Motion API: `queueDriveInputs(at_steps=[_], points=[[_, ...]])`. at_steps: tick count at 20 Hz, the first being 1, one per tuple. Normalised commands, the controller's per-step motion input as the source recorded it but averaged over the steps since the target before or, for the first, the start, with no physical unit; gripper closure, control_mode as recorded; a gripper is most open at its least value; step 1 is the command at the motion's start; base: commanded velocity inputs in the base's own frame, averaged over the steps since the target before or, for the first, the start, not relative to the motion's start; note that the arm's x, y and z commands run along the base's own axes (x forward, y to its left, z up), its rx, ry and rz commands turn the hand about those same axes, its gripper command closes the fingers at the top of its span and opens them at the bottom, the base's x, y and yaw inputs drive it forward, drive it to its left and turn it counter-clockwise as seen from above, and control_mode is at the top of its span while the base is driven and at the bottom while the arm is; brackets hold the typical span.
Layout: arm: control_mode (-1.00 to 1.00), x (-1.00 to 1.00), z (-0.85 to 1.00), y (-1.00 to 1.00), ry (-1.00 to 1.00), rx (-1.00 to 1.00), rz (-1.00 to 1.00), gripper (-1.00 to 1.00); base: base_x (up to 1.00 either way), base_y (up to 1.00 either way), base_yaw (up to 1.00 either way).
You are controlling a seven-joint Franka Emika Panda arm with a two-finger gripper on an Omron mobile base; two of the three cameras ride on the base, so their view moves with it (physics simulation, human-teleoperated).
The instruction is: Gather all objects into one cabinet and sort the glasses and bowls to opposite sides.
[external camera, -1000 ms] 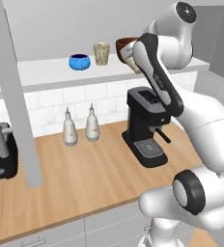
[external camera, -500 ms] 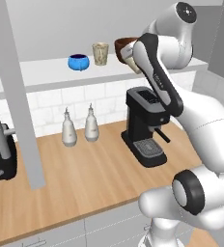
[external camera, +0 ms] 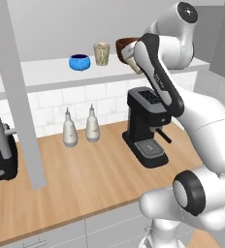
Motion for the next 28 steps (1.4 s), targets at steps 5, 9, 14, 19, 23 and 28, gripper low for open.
queueDriveInputs(at_steps=[5, 9, 14, 19, 23, 28], points=[[-1.00, -0.15, 0.13, 0.10, -0.58, 0.21, -0.13, 1.00, 0.00, 0.00, 0.00], [-1.00, -0.16, 0.01, 0.23, -0.70, 0.23, -0.15, 1.00, 0.00, 0.00, 0.00], [-1.00, 0.00, -0.14, 0.00, 0.01, 0.11, 0.00, 1.00, 0.00, 0.00, 0.00], [-1.00, -0.05, -0.67, 0.02, -0.53, 0.53, 0.04, 1.00, 0.00, 0.00, 0.00], [-1.00, -0.03, -0.11, 0.00, -0.04, 0.03, 0.01, 1.00, 0.00, 0.00, 0.00], [-1.00, 0.01, -0.43, 0.19, -0.14, 0.09, 0.00, 1.00, 0.00, 0.00, 0.00]])
